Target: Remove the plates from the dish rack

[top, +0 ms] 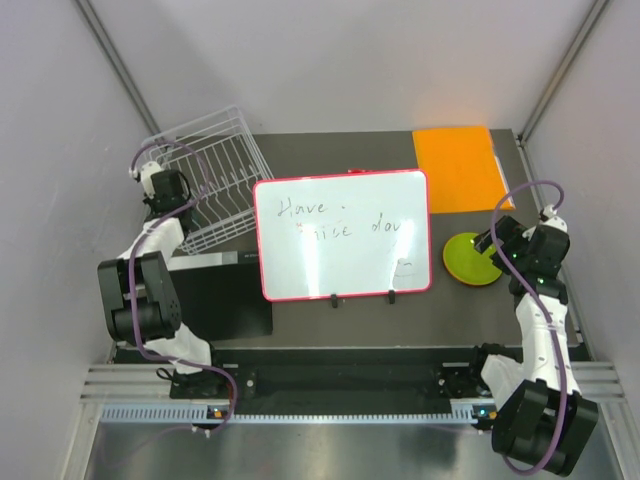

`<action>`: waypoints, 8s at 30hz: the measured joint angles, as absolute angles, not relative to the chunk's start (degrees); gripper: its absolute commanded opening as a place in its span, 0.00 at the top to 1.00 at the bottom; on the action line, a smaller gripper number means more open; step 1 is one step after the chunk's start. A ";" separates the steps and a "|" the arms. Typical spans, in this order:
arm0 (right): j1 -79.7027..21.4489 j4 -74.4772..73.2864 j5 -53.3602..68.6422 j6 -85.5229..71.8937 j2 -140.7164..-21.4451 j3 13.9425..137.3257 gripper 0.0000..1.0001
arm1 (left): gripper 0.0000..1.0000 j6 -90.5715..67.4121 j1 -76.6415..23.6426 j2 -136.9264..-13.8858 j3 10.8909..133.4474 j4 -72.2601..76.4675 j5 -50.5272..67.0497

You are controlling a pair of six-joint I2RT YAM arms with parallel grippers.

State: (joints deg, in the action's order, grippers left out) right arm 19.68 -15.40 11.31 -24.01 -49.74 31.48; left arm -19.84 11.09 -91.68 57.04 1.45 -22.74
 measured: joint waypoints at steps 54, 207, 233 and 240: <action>19.62 -28.80 20.56 -23.59 -34.30 36.88 0.02 | 1.00 -18.52 -7.99 -59.13 71.55 -25.23 1.85; 29.30 -17.02 13.28 -23.31 -51.48 29.56 0.16 | 0.10 -28.82 -17.32 -61.25 44.84 -4.49 -5.15; -4.43 -19.42 0.78 -18.70 -53.63 40.32 0.13 | 0.01 -24.34 -6.24 -60.45 53.56 -15.27 -18.94; -4.78 -19.29 -0.01 -17.96 -53.63 40.32 0.13 | 0.01 -24.49 2.15 -63.55 53.93 -15.84 -15.84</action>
